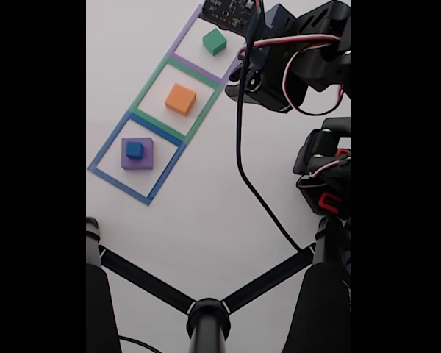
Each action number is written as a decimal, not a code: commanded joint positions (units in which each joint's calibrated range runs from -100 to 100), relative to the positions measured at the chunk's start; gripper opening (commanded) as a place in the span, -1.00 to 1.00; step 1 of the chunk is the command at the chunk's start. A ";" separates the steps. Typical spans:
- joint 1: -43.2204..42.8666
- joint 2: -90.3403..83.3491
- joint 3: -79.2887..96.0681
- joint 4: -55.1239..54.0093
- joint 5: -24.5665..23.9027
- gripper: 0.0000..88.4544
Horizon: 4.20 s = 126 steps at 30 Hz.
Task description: Tower of hanoi
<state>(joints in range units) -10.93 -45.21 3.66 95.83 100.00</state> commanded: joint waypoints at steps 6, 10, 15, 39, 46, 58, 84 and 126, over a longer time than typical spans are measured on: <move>-7.33 -5.11 11.93 -9.83 0.00 -0.94; -8.32 -7.19 25.83 -23.67 0.00 -0.80; -9.39 -9.04 44.82 -45.28 0.00 -0.50; -10.61 21.73 83.08 -131.08 0.00 -0.33; -9.92 38.24 78.17 -145.00 0.00 -0.33; -10.69 56.03 65.09 -153.17 0.00 -0.33; -12.97 63.64 57.27 -153.82 0.00 -0.45; -8.78 9.23 39.55 -67.30 0.00 -0.96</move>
<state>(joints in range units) -22.72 -24.61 54.83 2.33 100.00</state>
